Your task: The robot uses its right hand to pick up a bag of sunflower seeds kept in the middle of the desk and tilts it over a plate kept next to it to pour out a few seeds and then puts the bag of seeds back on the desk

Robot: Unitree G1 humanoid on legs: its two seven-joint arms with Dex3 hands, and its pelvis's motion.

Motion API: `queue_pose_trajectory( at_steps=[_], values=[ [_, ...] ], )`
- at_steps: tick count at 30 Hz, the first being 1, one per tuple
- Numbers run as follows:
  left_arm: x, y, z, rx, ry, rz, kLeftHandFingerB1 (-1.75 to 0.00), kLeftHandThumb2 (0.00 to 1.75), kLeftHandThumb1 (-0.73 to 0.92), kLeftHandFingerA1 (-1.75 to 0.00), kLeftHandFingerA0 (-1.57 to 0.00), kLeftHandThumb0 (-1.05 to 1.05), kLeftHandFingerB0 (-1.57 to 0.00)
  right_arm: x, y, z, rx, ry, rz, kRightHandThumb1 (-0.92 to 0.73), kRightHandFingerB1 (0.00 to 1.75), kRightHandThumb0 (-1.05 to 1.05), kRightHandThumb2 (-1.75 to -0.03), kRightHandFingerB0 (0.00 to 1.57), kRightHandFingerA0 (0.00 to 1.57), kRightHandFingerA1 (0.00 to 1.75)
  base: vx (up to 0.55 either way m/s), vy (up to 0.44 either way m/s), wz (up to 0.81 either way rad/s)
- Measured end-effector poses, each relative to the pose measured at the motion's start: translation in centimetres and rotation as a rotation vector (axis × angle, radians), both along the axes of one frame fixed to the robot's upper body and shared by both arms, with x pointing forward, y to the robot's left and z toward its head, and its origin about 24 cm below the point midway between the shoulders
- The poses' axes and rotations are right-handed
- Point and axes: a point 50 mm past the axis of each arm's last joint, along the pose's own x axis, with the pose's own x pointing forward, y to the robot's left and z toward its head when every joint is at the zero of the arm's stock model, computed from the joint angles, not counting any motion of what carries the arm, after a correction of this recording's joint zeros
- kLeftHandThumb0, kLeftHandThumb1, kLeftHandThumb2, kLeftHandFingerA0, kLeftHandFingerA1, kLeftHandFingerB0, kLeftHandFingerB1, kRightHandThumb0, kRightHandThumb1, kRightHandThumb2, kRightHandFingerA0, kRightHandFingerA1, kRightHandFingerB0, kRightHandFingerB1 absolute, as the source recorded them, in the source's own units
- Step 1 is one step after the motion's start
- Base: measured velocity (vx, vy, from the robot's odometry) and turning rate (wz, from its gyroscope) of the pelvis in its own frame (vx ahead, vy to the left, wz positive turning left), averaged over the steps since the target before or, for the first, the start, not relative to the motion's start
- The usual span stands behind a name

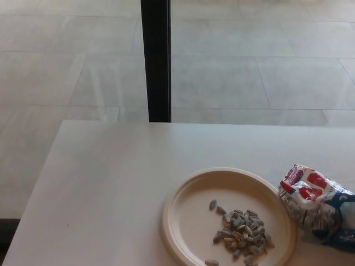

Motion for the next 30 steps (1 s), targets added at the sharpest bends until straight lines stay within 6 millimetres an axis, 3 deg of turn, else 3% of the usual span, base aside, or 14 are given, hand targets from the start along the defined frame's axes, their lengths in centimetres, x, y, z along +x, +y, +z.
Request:
queue_pose_trajectory(
  at_steps=[1, 6, 8, 13, 14, 16, 18, 22, 23, 24, 25, 26, 29, 30],
  values=[
    [0.0, 0.0, 0.0, 0.0, 0.0, 0.0, -0.36, 0.65, 0.82, -0.52, -0.45, -0.88, -0.4, -0.5, -0.3, -0.3, 0.013, 0.0, -0.031, -0.75, 0.0, -0.75, -0.65, 0.0, 0.0, 0.0, 0.0, 0.0, 0.0],
    [-0.2, 0.0, 0.0, 0.0, 0.002, 0.004, -0.38, 0.65, 0.83, -0.56, -0.49, -0.88, -0.43, -4.5, -1.3, -2.5, 0.116, -0.064, -0.276, -0.8, 0.0, -0.67, -0.63, 0.0, 0.0, 0.0, 0.0, 0.0, 0.0],
    [-0.3, 0.0, 0.0, -0.001, 0.006, 0.006, -0.38, 0.66, 0.85, -0.54, -0.53, -0.86, -0.42, -6.2, -0.9, -3.8, 0.168, -0.099, -0.38, -0.45, 0.34, -0.77, -0.85, 0.0, 0.0, 0.45, 0.0, 0.0, 0.0],
    [-1.0, -0.1, 0.0, -0.002, 0.024, 0.009, -0.4, 0.66, 0.87, -0.56, -0.52, -0.84, -0.39, -10.4, 0.8, -8.7, 0.357, -0.086, -0.618, -0.42, 0.3, -0.64, -0.84, 0.0, 0.0, 0.49, 0.0, 0.0, 0.0],
    [-1.0, -0.1, 0.0, -0.002, 0.024, 0.009, -0.4, 0.66, 0.87, -0.57, -0.52, -0.83, -0.38, -10.9, 1.1, -9.4, 0.385, -0.076, -0.644, -0.63, 0.26, -0.65, -0.64, 0.01, 0.01, 0.86, 0.0, 0.0, 0.0],
    [-1.0, -0.1, 0.0, -0.002, 0.026, 0.007, -0.4, 0.66, 0.87, -0.57, -0.53, -0.85, -0.38, -11.7, 1.6, -10.6, 0.438, -0.064, -0.694, -0.65, 0.28, -0.57, -0.6, 0.0, 0.0, 0.56, 0.0, 0.0, 0.0],
    [-1.1, -0.1, 0.0, -0.002, 0.031, 0.005, -0.51, 1.08, 0.66, -0.64, -0.47, -0.82, -0.3, -12.5, 2.3, -11.9, 0.502, -0.05, -0.744, -0.46, 0.23, -0.77, -0.83, 0.0, 0.0, 0.52, 0.0, 0.0, 0.0],
    [-1.4, -0.1, 0.0, -0.001, 0.044, 0.004, -0.51, 1.09, 0.68, -0.63, -0.44, -0.83, -0.3, -13.3, 4.2, -14.6, 0.629, 0.027, -0.775, -0.47, 0.26, -0.77, -0.84, 0.0, 0.0, 0.51, 0.0, 0.0, 0.0],
    [-1.5, -0.1, 0.0, -0.001, 0.05, 0.003, -0.39, 0.66, 0.86, -0.56, -0.49, -0.85, -0.38, -13.3, 4.7, -15.1, 0.659, 0.049, -0.771, -0.45, 0.32, -0.7, -0.85, 0.0, 0.0, 0.52, 0.0, 0.0, 0.0],
    [-1.5, -0.1, 0.0, -0.001, 0.053, 0.004, -0.4, 0.65, 0.86, -0.6, -0.53, -0.87, -0.4, -13.2, 5.1, -15.6, 0.68, 0.067, -0.766, -0.45, 0.34, -0.68, -0.86, 0.0, 0.0, 0.55, 0.0, 0.0, 0.0],
    [-1.6, 0.0, 0.1, 0.0, 0.058, 0.006, -0.53, 1.11, 0.7, -0.66, -0.51, -0.85, -0.34, -13.2, 5.4, -16.0, 0.703, 0.085, -0.757, -0.43, 0.3, -0.7, -0.83, 0.0, 0.0, 0.49, 0.0, 0.0, 0.0],
    [-1.7, 0.0, 0.1, 0.0, 0.065, 0.005, -0.53, 1.11, 0.69, -0.67, -0.52, -0.84, -0.34, -13.2, 5.6, -16.2, 0.715, 0.096, -0.747, -0.43, 0.29, -0.7, -0.83, 0.0, 0.0, 0.49, 0.0, 0.0, 0.0],
    [-1.9, 0.0, 0.0, 0.003, 0.082, 0.003, -0.39, 0.66, 0.87, -0.57, -0.53, -0.86, -0.39, -13.2, 5.7, -16.3, 0.728, 0.112, -0.724, -0.44, 0.32, -0.67, -0.84, 0.0, 0.0, 0.49, 0.0, 0.0, 0.0],
    [-1.9, 0.0, 0.0, 0.002, 0.086, 0.006, -0.51, 1.11, 0.74, -0.62, -0.49, -0.91, -0.33, -13.1, 5.6, -16.2, 0.73, 0.117, -0.709, -0.43, 0.29, -0.69, -0.83, 0.0, 0.0, 0.46, 0.0, 0.0, 0.0]
  ],
)
